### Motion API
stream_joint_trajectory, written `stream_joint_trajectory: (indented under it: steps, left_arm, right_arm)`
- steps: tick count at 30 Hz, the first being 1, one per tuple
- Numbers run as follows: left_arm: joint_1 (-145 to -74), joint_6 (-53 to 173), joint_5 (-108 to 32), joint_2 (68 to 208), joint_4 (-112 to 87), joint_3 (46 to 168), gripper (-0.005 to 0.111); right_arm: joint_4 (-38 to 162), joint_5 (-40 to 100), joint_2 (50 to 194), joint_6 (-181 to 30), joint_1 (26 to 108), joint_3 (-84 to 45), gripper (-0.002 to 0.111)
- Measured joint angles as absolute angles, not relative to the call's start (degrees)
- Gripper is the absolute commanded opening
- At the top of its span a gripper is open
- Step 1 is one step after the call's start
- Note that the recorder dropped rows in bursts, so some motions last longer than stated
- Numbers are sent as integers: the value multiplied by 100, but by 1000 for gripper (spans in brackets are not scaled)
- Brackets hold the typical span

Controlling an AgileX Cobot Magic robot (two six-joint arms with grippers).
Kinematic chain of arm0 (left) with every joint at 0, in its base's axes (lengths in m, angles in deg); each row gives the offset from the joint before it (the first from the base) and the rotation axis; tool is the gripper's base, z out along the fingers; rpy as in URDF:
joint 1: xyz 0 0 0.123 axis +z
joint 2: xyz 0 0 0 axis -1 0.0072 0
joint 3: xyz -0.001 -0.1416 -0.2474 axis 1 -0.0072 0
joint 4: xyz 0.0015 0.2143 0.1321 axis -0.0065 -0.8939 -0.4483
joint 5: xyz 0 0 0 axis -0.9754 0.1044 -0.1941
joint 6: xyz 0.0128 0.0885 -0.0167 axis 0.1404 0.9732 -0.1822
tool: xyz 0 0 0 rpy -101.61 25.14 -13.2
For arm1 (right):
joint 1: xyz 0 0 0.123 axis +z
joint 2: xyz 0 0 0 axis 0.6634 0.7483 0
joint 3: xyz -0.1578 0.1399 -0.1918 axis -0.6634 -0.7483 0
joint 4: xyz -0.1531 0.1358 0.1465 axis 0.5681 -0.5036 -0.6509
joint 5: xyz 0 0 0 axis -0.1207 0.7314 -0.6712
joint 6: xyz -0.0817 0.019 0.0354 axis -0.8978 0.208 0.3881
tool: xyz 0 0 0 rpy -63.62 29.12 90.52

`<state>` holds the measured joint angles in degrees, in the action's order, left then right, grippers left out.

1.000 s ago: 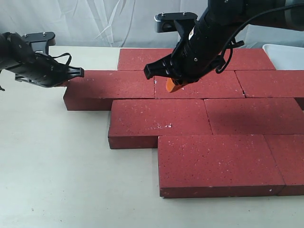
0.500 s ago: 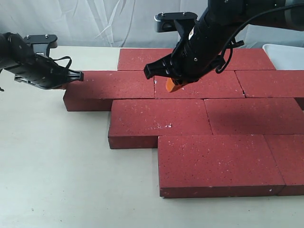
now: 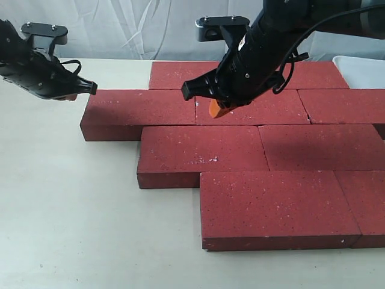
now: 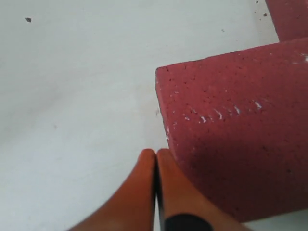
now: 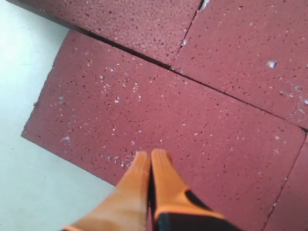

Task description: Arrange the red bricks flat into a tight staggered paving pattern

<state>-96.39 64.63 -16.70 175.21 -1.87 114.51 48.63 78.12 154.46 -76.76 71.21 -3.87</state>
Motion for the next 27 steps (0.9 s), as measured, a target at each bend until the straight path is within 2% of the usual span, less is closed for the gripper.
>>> stream_joint_trajectory:
  steps: [12,27]
  left_arm:
    - [-9639,6414,72,16871,134,11451,0]
    - [-9639,6095,563,15739,171,11112,0]
  right_arm:
    - [4291,8095,15446,-7755,7121,-387,0]
    - [4234,8476,14845,-7729,7108,-387,0]
